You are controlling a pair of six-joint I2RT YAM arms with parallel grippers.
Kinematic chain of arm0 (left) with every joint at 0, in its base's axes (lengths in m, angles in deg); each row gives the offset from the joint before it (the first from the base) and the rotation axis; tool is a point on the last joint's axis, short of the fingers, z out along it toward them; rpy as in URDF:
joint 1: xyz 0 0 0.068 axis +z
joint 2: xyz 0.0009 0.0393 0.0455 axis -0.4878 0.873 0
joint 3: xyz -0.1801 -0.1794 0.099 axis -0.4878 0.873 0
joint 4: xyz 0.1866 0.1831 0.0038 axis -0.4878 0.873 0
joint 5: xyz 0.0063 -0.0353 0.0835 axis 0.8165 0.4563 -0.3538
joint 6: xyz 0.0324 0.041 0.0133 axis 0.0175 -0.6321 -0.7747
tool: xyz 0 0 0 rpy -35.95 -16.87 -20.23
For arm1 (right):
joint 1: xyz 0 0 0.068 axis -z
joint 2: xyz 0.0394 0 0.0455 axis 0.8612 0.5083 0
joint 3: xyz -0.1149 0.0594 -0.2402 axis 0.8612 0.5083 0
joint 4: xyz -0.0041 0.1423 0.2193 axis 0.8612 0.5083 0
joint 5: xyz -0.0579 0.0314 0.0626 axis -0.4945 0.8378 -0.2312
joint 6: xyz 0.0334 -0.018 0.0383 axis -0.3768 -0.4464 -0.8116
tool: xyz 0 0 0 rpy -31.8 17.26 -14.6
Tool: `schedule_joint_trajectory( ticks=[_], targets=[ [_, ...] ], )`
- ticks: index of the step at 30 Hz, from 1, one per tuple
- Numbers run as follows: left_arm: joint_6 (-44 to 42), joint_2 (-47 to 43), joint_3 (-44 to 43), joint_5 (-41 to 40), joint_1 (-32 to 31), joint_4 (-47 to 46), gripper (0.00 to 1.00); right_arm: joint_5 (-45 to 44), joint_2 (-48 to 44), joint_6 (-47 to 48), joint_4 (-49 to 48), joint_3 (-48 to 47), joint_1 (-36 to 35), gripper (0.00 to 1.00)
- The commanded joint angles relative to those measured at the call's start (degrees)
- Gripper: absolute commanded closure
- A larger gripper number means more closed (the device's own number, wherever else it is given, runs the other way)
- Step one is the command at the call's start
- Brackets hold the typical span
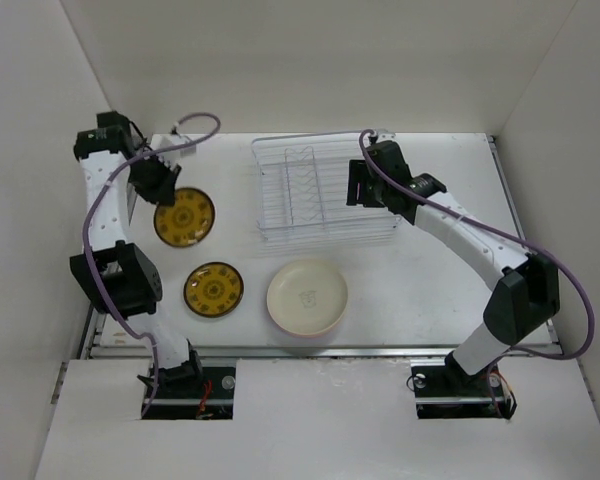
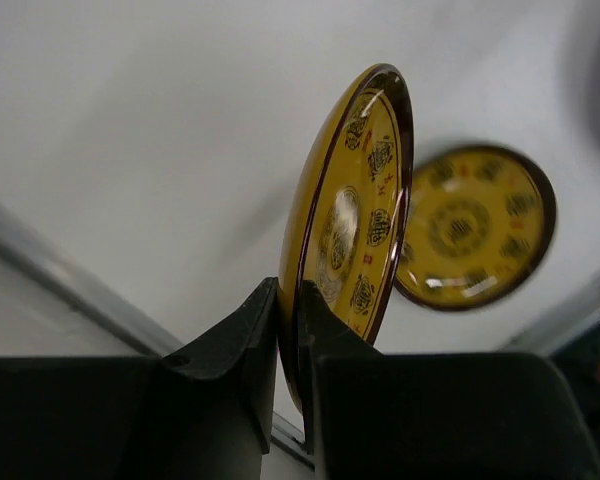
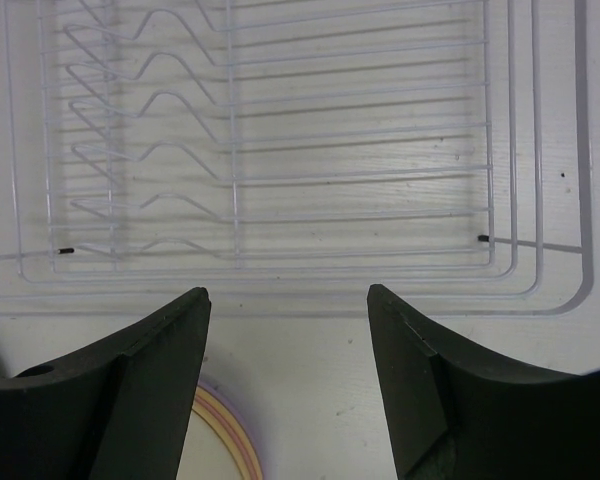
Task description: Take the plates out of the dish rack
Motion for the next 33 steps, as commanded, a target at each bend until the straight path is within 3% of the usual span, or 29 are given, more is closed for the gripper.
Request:
schedule_joint_trajectory(
  ticks=[1, 6, 10, 16, 19, 20, 23, 24, 27, 29, 30, 32, 33],
  targets=[
    [-18.0, -4.1, 12.8, -1.0, -2.8, 21.0, 1.0, -1.7, -2.2, -2.7, 0.5, 0.5, 0.3, 0.3],
    [-19.2, -2.8, 21.0, -1.5, -6.3, 21.0, 1.0, -5.0, -1.5, -6.5, 3.1, -3.2, 3.2, 0.28],
    [-16.4, 4.2, 22.8, -3.2, -8.8, 21.0, 1.0, -9.6, 2.0, -6.5, 3.6, -7.6, 7.4, 0.26],
    [-14.4, 8.9, 23.4, -3.2, -10.8, 21.0, 0.98, -4.7, 7.1, -8.0, 3.0, -9.5, 16.3, 0.26],
    [-13.8, 9.4, 23.4, -3.9, -10.8, 21.0, 0.88, -4.2, 10.5, -4.8, 3.0, -10.3, 17.5, 0.24],
    [-13.1, 9.4, 23.4, -3.9, -10.8, 21.0, 0.79, -4.2, 11.5, -4.2, 3.0, -10.9, 17.5, 0.24],
    [-11.8, 10.6, 22.8, -4.5, -11.4, 21.0, 0.66, -3.7, 14.7, -3.6, 3.0, -10.9, 17.5, 0.23],
    [-11.8, 10.6, 22.8, -5.3, -12.0, 21.0, 0.55, -4.4, 15.5, -3.6, 2.4, -10.9, 18.0, 0.23],
    [-11.1, 10.6, 23.5, -7.0, -12.0, 21.0, 0.43, -4.9, 18.5, -3.6, 1.9, -10.9, 18.0, 0.23],
    [-11.1, 9.9, 24.1, -7.9, -12.0, 21.0, 0.32, -6.8, 20.9, -3.1, 1.9, -10.9, 18.0, 0.27],
    [-11.1, 9.3, 24.1, -8.4, -12.0, 21.0, 0.32, -7.4, 21.5, -3.1, 1.9, -10.9, 18.0, 0.38],
    [-10.6, 8.5, 23.4, -7.8, -12.0, 21.0, 0.31, -6.8, 22.6, -3.1, 1.9, -10.9, 18.0, 0.51],
    [-10.6, 8.5, 23.4, -7.3, -12.0, 21.0, 0.31, -6.3, 22.6, -2.6, 1.9, -10.9, 18.0, 0.64]
  ],
)
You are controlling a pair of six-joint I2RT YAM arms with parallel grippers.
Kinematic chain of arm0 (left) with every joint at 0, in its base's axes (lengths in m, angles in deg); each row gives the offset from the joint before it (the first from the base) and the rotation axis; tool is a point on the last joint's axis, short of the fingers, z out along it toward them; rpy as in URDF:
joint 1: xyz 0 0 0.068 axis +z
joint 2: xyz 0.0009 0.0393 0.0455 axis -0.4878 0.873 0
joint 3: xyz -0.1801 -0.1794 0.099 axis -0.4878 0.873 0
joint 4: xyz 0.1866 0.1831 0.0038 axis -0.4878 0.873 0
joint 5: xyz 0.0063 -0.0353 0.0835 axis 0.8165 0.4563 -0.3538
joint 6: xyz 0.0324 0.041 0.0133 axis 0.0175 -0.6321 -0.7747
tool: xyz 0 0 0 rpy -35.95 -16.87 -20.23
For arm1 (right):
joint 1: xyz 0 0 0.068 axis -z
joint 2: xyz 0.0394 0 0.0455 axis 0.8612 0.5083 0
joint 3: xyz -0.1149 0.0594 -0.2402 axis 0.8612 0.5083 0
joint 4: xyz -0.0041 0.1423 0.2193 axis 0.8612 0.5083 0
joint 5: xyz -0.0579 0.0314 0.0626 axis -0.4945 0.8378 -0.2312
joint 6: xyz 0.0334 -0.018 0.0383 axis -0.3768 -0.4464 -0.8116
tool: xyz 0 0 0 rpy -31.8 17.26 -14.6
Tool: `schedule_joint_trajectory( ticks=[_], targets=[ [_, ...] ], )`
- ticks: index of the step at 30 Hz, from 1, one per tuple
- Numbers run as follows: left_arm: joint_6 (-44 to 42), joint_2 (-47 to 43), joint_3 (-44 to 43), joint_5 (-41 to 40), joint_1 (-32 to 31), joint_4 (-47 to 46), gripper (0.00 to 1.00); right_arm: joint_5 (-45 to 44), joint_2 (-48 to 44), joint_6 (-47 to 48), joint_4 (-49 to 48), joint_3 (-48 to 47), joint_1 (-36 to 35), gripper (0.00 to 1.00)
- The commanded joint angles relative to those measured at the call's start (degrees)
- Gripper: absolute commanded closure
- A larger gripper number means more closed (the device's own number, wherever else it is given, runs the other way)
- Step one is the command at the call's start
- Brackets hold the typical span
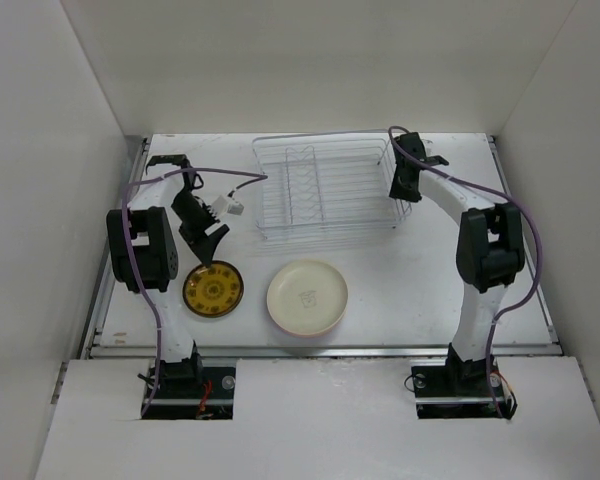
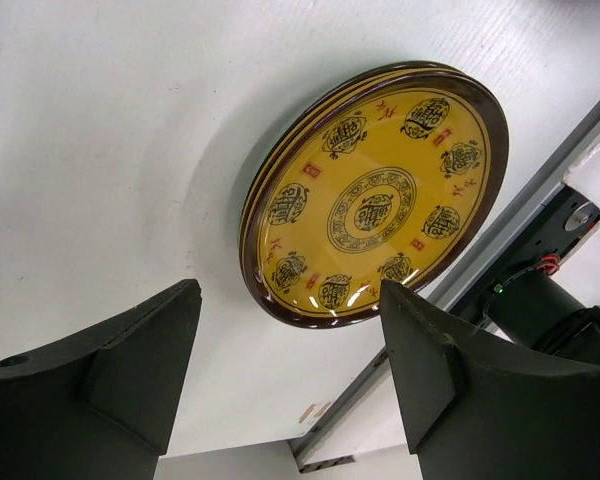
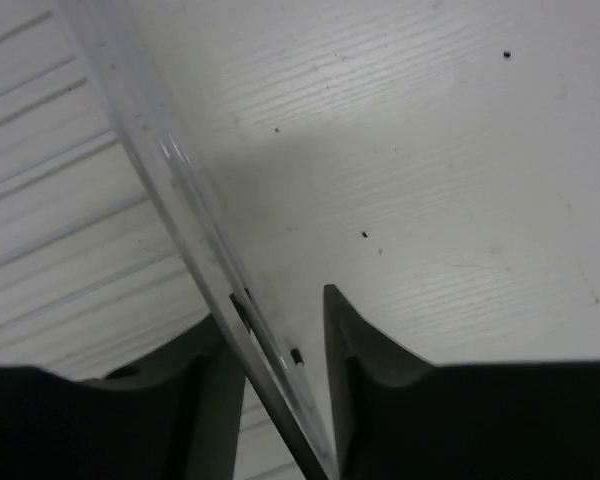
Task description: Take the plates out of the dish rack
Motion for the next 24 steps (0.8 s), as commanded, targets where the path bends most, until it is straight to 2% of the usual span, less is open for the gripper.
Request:
schedule_joint_trajectory(
  ticks=[1, 2, 9, 14, 15, 16, 17, 18, 20, 21, 23, 24],
  targets=[
    [0.4, -3.0, -0.8, 1.5, -0.1, 16.3, 0.31, -1.9, 0.1, 1.0, -1.6, -2.3, 0.0, 0.69],
    [0.4, -3.7, -1.6, 2.1, -0.1, 16.3, 0.31, -1.2, -0.5, 1.0, -2.7, -0.9, 0.0, 0.72],
    [2.5, -3.7, -5.5, 3.3, -0.1, 16.3, 0.29, -2.5, -1.6, 3.0, -4.1, 0.4, -1.9, 0.73],
    [4.2, -3.7, -8.7, 3.8, -0.1, 15.7, 0.28, -3.9, -1.6, 4.2, -4.1, -0.4, -1.9, 0.68],
    [4.2, -3.7, -8.8, 3.8, -0.1, 15.7, 0.28, -3.0, -1.6, 4.2, -3.5, -0.4, -1.9, 0.64],
    [4.7, -3.7, -9.6, 3.8, -0.1, 15.7, 0.28, -2.4, -1.6, 4.2, -3.5, -0.4, -1.9, 0.56],
    [5.2, -3.7, -10.2, 3.8, -0.1, 14.7, 0.27, -2.4, -3.1, 4.2, -3.5, -0.4, -1.9, 0.45],
    [6.8, -3.7, -10.2, 3.8, -0.1, 14.0, 0.27, -2.4, -4.1, 4.2, -3.5, 0.1, -1.9, 0.28],
    [8.3, -5.3, -10.9, 4.4, 1.1, 11.8, 0.27, -2.4, -8.4, 4.9, -5.2, 0.8, -1.9, 0.16],
    [9.5, -5.9, -11.6, 5.0, 1.1, 10.6, 0.25, -2.9, -10.1, 5.7, -5.7, 1.4, -1.9, 0.11],
    [16.2, -8.1, -12.1, 5.5, 3.3, 7.2, 0.25, -3.5, -15.3, 6.4, -6.4, 1.4, -1.9, 0.08],
    [19.7, -9.0, -12.1, 5.5, 4.0, 1.9, 0.22, -4.3, -16.9, 6.4, -6.4, 1.4, -1.9, 0.07]
  ],
)
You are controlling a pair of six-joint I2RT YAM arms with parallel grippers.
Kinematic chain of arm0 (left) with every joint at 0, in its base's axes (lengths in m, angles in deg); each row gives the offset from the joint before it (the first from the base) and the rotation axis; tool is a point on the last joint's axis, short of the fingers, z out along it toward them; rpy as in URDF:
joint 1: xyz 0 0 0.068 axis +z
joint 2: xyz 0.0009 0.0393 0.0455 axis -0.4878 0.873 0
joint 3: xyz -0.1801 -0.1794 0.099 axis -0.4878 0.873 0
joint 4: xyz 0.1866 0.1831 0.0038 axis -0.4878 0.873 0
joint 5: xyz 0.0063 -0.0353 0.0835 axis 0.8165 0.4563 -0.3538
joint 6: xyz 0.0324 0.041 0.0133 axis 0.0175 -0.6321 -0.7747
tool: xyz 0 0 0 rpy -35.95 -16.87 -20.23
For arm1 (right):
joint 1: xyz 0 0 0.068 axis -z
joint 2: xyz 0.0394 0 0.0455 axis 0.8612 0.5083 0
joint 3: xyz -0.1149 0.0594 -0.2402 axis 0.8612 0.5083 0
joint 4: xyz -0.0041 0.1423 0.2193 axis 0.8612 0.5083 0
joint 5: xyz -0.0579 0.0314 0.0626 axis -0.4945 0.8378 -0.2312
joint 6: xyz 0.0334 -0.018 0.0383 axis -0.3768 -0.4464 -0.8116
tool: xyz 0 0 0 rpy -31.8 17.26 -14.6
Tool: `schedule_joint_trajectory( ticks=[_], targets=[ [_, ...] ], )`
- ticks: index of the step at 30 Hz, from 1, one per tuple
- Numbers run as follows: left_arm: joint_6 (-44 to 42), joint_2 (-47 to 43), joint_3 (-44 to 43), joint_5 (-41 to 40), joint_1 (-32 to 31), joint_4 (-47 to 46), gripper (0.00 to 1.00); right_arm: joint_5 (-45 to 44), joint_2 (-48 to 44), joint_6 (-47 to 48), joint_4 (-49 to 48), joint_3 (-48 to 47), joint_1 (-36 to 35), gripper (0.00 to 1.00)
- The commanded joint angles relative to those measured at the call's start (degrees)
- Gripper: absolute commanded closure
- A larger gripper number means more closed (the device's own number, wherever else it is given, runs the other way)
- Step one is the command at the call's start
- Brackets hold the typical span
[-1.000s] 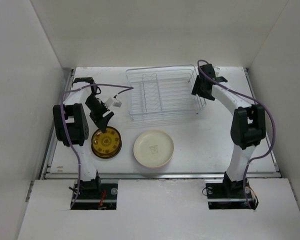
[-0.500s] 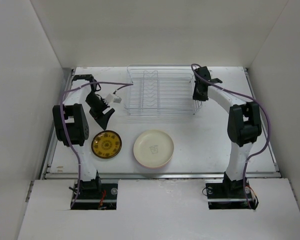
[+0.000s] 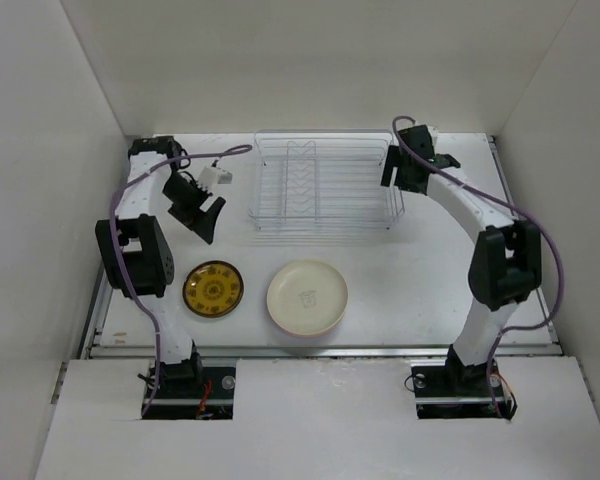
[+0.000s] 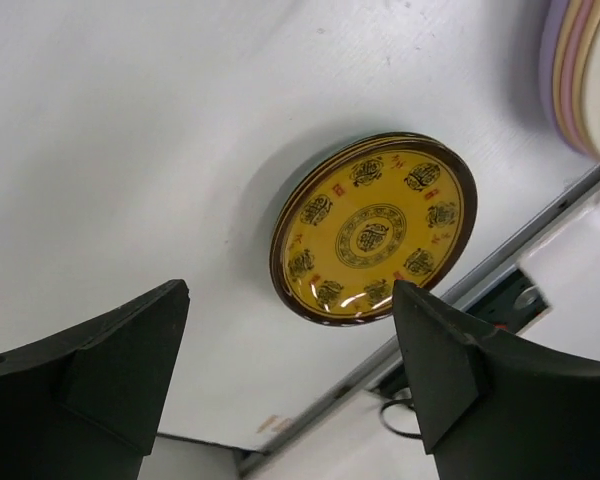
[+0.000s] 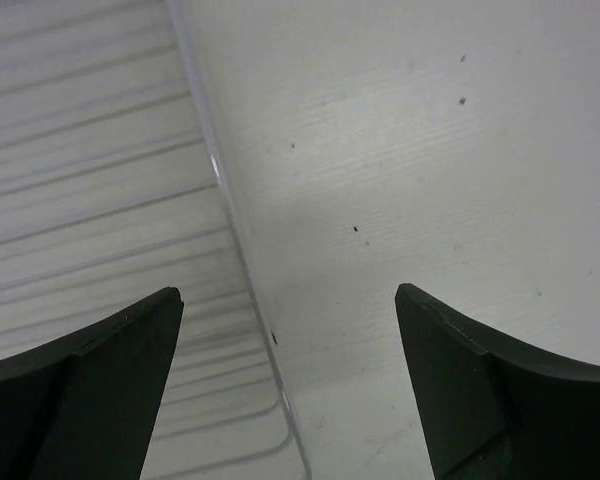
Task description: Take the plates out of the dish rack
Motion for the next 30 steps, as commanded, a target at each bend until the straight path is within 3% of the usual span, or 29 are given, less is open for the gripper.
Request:
schedule_joint_trajectory(
  ticks=[1, 2, 3, 7, 11, 15, 19, 30],
  targets=[
    [12.9, -7.8, -2.9, 0.5, 3.5, -1.5, 0.19, -2.9, -11.6, 1.9, -4.5, -1.6, -0.1, 0.06],
    [22.5, -9.9, -2.9, -1.2, 4.4, -5.2, 0.19, -4.7, -13.2, 1.9, -4.5, -2.1, -0.1, 0.06],
    [27.5, -11.0, -2.2, -3.4, 6.5, -12.0, 0.18, -5.4, -16.3, 1.9, -4.5, -2.1, -0.1, 0.0],
    [44.2, -14.7, -3.8, -14.4, 12.7, -19.4, 0.13, -12.2, -24.0, 1.9, -4.5, -1.5, -0.1, 0.0],
    [52.7, -17.8, -5.6, -20.2, 17.6, -20.6, 0.02, -18.9, -30.8, 1.9, -5.0, 0.8, -0.1, 0.0],
    [54.8, -21.5, -4.7, -34.5, 17.6, -22.0, 0.0, -25.5, -36.7, 1.9, -6.4, 3.8, -0.1, 0.0],
    [52.7, -26.5, 0.8, -41.4, 17.6, -25.2, 0.0, -27.5, -42.0, 5.6, -9.8, 7.3, -0.1, 0.0],
    [52.7, -32.2, 5.7, -43.1, 17.6, -27.9, 0.0, -26.9, -46.1, 6.1, -11.4, 10.2, -0.1, 0.0]
  ],
)
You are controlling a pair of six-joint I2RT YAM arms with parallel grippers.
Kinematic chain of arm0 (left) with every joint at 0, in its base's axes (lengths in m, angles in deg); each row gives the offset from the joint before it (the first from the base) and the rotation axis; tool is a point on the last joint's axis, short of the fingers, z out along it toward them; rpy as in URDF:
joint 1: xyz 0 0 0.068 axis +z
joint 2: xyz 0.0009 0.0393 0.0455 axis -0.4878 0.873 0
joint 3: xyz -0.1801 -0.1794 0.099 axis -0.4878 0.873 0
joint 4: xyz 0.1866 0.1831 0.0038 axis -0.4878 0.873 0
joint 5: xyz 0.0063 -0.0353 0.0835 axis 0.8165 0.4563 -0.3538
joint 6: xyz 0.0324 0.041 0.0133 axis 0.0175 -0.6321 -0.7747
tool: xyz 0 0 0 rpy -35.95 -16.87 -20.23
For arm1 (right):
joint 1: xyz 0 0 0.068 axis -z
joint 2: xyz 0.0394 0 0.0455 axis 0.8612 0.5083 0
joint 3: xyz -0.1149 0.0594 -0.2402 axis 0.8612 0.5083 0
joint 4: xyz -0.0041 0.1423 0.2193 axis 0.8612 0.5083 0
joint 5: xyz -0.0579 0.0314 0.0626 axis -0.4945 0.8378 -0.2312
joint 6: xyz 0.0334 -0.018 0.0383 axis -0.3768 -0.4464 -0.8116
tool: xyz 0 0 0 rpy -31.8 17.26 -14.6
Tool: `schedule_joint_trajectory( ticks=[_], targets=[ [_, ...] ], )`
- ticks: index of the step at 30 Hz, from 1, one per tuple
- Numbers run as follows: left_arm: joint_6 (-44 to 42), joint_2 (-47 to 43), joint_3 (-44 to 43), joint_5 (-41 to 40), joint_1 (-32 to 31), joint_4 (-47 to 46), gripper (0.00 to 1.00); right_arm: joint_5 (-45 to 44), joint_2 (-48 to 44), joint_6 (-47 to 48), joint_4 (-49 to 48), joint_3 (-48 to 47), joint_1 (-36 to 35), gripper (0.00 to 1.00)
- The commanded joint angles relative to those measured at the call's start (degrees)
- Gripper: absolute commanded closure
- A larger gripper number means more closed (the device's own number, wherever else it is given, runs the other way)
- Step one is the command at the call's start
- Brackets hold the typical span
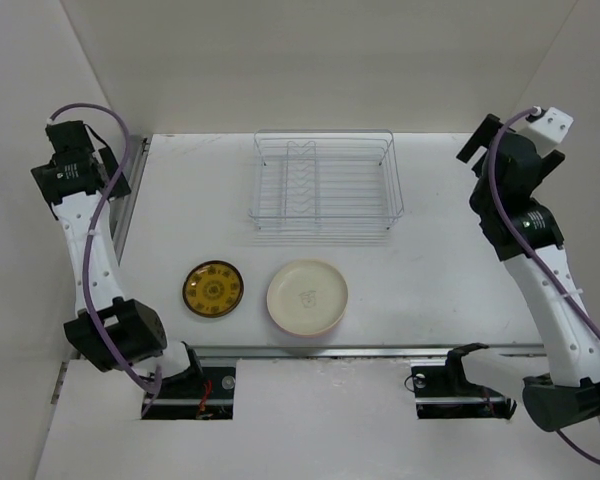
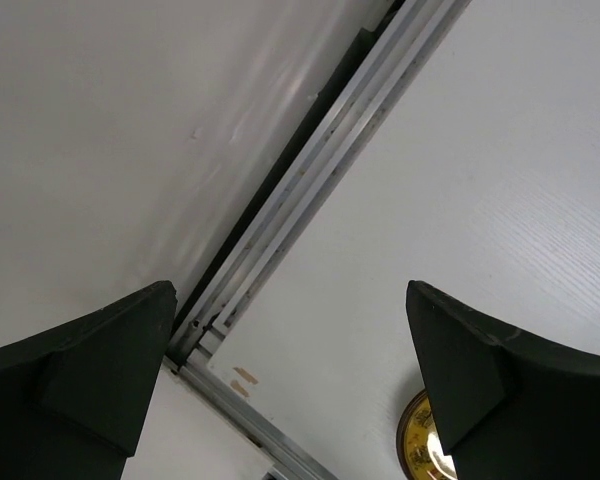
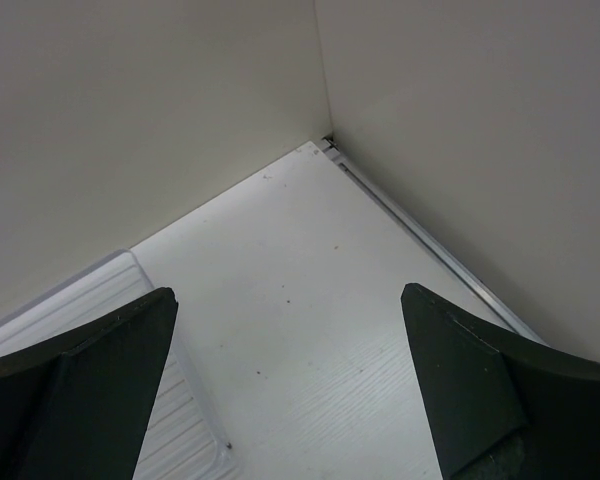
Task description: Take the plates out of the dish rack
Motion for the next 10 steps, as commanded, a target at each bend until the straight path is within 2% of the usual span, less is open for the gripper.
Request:
schedule_joint_trajectory(
  ticks=[1, 10],
  targets=[
    [0.9, -3.2, 1.3, -2.1, 0.0, -1.9, 0.0, -1.1, -2.8, 1.0, -3.8, 0.8, -0.1, 0.0],
    [0.4, -7.8, 5.9, -0.9, 0.0, -3.5, 0.0, 1.2, -4.6, 0.5, -4.8, 2.5, -0.1, 0.0]
  ],
)
